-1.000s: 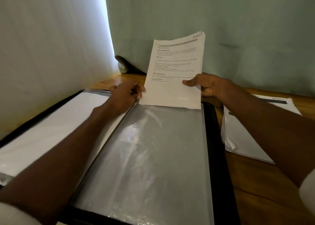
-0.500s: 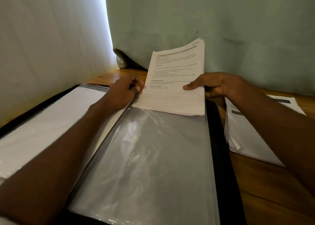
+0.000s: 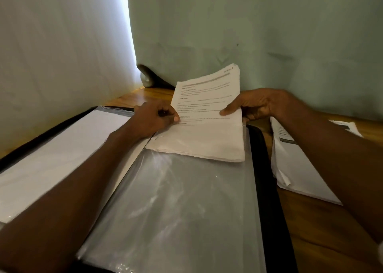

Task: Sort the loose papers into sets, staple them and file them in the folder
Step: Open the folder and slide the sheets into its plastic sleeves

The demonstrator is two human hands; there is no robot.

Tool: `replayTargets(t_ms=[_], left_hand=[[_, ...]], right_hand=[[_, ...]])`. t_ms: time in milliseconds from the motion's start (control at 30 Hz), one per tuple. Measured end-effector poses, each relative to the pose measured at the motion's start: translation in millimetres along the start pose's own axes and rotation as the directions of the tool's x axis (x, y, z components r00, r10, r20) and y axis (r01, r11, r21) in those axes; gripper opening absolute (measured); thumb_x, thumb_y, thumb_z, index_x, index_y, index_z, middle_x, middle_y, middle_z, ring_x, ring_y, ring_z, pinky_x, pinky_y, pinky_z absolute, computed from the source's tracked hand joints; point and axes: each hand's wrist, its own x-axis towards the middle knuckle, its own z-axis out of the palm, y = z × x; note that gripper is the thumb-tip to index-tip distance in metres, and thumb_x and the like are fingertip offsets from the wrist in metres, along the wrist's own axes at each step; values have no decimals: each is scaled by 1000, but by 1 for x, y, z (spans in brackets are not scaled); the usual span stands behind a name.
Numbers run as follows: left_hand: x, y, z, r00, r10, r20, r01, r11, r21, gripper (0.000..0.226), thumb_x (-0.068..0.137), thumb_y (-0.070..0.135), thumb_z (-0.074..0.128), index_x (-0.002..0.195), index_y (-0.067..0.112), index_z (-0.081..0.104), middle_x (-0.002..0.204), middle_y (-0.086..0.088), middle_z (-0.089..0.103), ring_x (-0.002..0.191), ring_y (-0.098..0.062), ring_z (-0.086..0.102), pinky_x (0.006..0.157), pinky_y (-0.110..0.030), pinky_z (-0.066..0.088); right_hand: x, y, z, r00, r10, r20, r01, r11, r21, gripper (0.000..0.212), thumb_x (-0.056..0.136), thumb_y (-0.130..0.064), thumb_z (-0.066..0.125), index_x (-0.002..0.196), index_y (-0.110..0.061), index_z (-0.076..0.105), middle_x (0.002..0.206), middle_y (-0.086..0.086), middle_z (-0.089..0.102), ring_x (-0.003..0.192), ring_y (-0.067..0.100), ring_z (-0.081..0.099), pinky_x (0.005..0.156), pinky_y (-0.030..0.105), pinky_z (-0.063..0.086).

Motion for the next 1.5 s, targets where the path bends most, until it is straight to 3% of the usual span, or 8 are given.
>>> replayTargets(t_ms=[200, 367, 567, 700, 967, 1100, 1267, 1500], left_hand=[[1, 0, 1, 999, -26, -24, 26, 1000, 12, 4, 94, 32, 74, 92, 28, 73, 101, 21, 66, 110, -14, 60, 116, -64, 29], [1, -1, 3, 998, -20, -60, 20, 1000, 5, 11, 97, 34, 69, 89, 28, 67, 101, 16, 66, 106, -17, 61, 112, -62, 36], [-1, 0, 2, 996, 9, -85, -9, 1000, 5, 11, 98, 34, 68, 90, 26, 68, 102, 9, 68, 104, -18, 61, 109, -61, 39], [-2, 0, 2, 992, 22, -124, -23, 1000, -3, 13, 97, 28, 69, 84, 29, 68, 98, 9, 70, 102, -20, 63, 107, -60, 40], [-1, 3, 2, 991, 20, -134, -17, 1000, 23, 10, 98, 27, 67, 90, 24, 72, 98, 8, 70, 102, -19, 61, 108, -60, 38], [-2, 4, 0, 990, 1, -144, 3, 1000, 30, 10, 99, 29, 66, 90, 25, 69, 99, 5, 71, 103, -21, 62, 109, -60, 37], [-1, -1, -1, 983, -12, -186, 20, 999, 42, 15, 98, 31, 66, 83, 30, 66, 90, 12, 68, 99, -19, 62, 108, -60, 35], [-1, -3, 0, 978, 17, -209, -12, 1000, 24, 23, 95, 26, 69, 73, 33, 63, 81, 21, 64, 91, -13, 61, 102, -62, 42]], right_hand=[[20, -1, 2, 941, -91, -327, 162, 967, 197, 45, 89, -11, 76, 132, -4, 64, 127, 15, 70, 115, 27, 69, 100, 41, 56], [2, 2, -14, 999, 40, -31, -40, 999, -2, 65, 78, -11, 82, 140, -11, 61, 137, 10, 66, 129, 24, 61, 114, 40, 43], [11, -3, -8, 942, -150, -301, 199, 970, 140, 43, 87, -11, 77, 128, -14, 65, 134, 16, 66, 113, 26, 68, 84, 35, 60], [1, -5, -8, 999, -30, -19, 28, 995, -97, 42, 88, -9, 75, 127, -22, 70, 128, 13, 69, 108, 20, 62, 101, 38, 51], [-20, -13, 12, 996, 13, 90, 19, 938, -347, 50, 80, -60, 67, 108, -21, 80, 90, -1, 72, 71, 9, 62, 57, 22, 50], [-16, -17, 24, 997, -82, -14, 74, 955, -286, 56, 69, -42, 84, 111, -7, 76, 99, 7, 77, 87, 16, 70, 83, 31, 58], [-25, -36, 30, 999, 30, -29, -40, 887, -460, 49, 64, -50, 88, 102, -20, 80, 96, -2, 74, 84, 13, 66, 67, 24, 53], [-29, -27, 30, 986, 100, -134, -142, 924, -356, 17, 86, -7, 79, 103, -11, 77, 100, 6, 66, 71, 14, 57, 54, 22, 51]])
